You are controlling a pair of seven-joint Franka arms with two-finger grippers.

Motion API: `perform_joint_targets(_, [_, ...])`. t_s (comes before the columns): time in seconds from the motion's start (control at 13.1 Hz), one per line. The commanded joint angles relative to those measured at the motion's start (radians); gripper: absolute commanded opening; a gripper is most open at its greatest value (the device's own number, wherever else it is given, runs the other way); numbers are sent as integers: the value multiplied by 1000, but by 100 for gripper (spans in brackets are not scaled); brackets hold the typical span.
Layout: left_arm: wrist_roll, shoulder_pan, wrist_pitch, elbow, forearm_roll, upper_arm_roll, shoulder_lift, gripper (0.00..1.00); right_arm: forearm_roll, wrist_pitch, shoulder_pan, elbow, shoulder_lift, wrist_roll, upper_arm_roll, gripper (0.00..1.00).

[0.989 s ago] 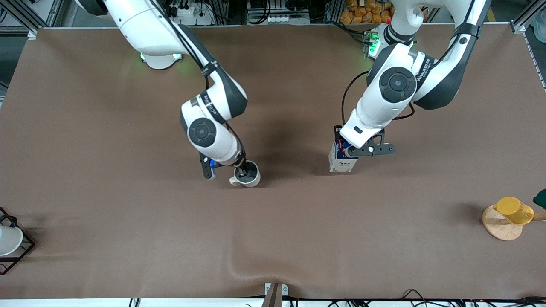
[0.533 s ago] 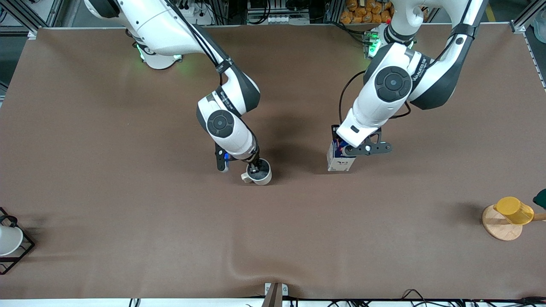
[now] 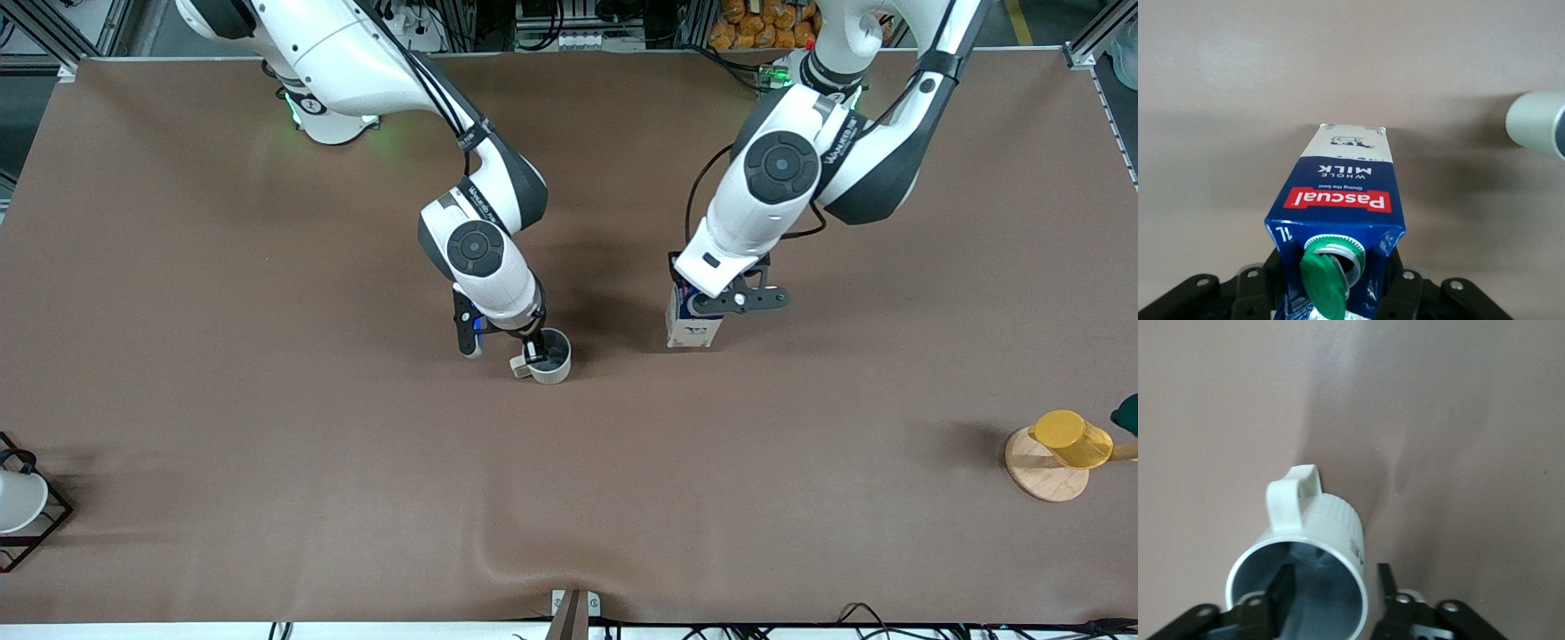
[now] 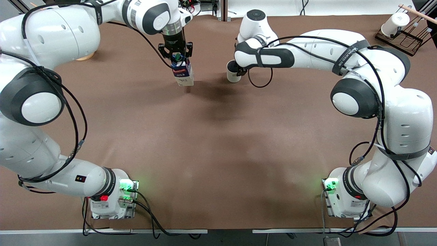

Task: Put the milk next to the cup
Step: 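Carry the mug and carton toward the table middle with both grippers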

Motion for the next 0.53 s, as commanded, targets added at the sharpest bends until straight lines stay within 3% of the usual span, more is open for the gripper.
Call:
perform_joint_targets(0.0, [-22,-31,-18,62,3,1,34,58,-10,-104,-11,79,-16,37,-10,100])
perform_joint_targets(0.15, [-23,-68,-18,117,-18,1,78,58,-8,-218,-36,160,-14,36,-8,100])
perform_joint_targets(0.46, [-83,-137,-20,216,-41,2,161,58,-13,-304,-109,177,-49,-86,-7,100])
